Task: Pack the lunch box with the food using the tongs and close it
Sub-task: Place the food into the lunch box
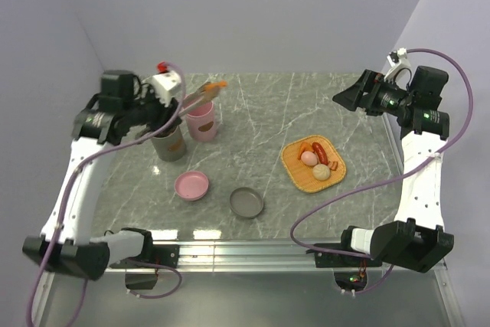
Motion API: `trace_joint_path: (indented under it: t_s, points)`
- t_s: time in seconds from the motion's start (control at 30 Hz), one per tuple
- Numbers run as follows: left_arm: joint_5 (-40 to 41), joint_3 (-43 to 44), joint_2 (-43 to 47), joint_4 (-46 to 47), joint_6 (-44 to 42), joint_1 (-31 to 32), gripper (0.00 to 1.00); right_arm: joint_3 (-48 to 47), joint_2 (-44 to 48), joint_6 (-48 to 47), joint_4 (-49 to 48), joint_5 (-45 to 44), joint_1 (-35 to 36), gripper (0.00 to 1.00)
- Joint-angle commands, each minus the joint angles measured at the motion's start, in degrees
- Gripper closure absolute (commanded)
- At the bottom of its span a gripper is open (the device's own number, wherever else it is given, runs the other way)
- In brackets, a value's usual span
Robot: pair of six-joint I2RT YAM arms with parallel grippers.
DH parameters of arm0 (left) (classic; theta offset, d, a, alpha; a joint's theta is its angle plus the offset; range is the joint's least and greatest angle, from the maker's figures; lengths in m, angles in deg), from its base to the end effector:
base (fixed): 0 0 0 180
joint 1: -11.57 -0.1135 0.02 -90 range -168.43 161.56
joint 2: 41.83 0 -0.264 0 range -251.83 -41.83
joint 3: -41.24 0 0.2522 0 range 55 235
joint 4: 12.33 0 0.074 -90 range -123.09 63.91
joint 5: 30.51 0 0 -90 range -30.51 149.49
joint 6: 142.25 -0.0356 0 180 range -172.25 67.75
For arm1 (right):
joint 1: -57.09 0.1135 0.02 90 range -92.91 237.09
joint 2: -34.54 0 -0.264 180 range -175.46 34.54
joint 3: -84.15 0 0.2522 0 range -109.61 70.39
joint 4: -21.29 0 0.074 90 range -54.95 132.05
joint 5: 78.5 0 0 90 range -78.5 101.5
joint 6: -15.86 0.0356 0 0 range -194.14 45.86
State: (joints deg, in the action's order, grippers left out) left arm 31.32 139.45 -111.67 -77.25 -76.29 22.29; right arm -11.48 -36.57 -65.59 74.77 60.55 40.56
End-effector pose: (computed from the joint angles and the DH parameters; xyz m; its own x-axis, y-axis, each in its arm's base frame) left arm 0.2283 -0.0603 0.4184 -0.3158 0.4253 -0.8482 0.7284 0.6815 0.0705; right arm 0.2465 -0.0451 0.4208 -0.5255 0.2576 -0.8109 -0.3731 0.7868 0.4917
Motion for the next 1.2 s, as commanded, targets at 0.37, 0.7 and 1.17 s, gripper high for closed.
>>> trace_joint_path:
  t_s: [0.37,0.7,1.17]
  points:
    - [10.5,-12.4,17.0,-5.7,5.8,-14.2,0.73,-3.9,-0.3,-3.4,3.5,5.5,0.5,0.0]
    - [13.7,-13.5,16.1,-9.2,5.5,-16.0,0.71,-4.5,0.7,-5.0,5.8,6.8,0.7,0.0]
    - [13.0,-13.5,13.0,-8.9,4.8,-16.9,0.54,-4.5,1.0,-5.1,6.2,6.1,0.6,0.0]
